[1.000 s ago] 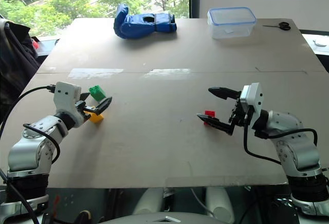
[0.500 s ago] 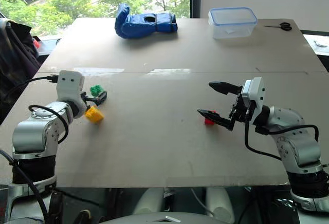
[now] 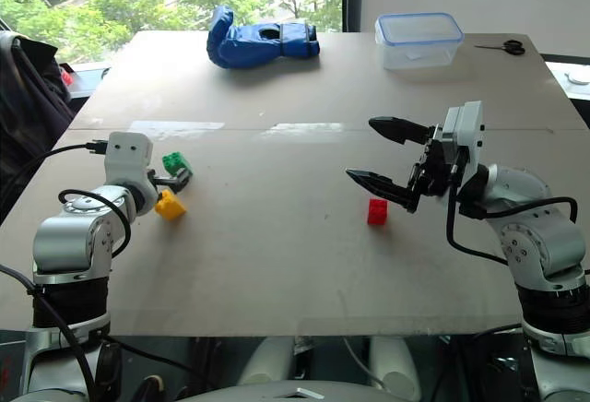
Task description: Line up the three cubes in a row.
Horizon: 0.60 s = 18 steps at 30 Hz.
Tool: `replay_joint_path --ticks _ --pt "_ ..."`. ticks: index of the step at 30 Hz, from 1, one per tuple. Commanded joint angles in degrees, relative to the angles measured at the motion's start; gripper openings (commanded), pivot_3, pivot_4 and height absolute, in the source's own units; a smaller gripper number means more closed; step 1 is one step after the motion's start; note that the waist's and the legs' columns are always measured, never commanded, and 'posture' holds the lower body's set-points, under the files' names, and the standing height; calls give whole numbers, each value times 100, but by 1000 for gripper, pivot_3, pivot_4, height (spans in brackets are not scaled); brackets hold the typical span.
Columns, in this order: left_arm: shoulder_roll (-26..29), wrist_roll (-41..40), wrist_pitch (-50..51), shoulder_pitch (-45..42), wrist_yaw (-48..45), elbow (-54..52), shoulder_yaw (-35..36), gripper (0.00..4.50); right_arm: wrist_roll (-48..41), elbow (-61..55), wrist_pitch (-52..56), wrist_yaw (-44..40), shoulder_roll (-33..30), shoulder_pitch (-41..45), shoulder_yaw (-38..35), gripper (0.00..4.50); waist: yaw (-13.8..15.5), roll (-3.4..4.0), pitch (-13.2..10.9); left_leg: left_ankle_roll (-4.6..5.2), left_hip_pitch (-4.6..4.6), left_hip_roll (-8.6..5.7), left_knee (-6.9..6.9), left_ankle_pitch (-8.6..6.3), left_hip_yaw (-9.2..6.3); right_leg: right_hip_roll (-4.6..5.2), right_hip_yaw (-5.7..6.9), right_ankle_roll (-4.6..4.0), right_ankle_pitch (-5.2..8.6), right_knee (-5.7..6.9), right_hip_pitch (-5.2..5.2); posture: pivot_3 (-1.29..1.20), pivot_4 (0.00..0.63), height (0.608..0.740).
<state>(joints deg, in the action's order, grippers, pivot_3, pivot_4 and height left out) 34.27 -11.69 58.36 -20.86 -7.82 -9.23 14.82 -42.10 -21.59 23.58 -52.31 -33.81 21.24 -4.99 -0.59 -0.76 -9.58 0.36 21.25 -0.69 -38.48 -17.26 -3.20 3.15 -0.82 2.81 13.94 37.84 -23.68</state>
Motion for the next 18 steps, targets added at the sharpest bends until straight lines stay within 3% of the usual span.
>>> replay_joint_path --ticks 1,11,14,18 --pt "-113 188 -178 -102 126 77 -79 4500 -93 -128 -45 -47 6 37 -105 4437 2 0 0 0 0 0 -1 0 0 0 0 0 0 1 0 0 150 740" --pt "-492 375 -458 -303 220 299 -159 4500 -87 -199 -42 -70 34 -76 -114 4437 37 0 1 0 -1 -3 -3 0 -1 2 1 0 0 4 1 0 150 740" --pt "-656 401 -464 -340 356 365 -16 3608 -94 -218 -42 -63 32 -99 -129 4500 33 1 2 1 -2 -4 -3 0 1 2 0 1 0 5 1 0 150 740" --pt "-847 385 -410 -374 400 331 -38 1900 -109 -249 -37 -41 48 -124 -126 4500 39 8 6 0 -3 -3 -3 0 0 2 1 1 0 7 2 0 150 740"
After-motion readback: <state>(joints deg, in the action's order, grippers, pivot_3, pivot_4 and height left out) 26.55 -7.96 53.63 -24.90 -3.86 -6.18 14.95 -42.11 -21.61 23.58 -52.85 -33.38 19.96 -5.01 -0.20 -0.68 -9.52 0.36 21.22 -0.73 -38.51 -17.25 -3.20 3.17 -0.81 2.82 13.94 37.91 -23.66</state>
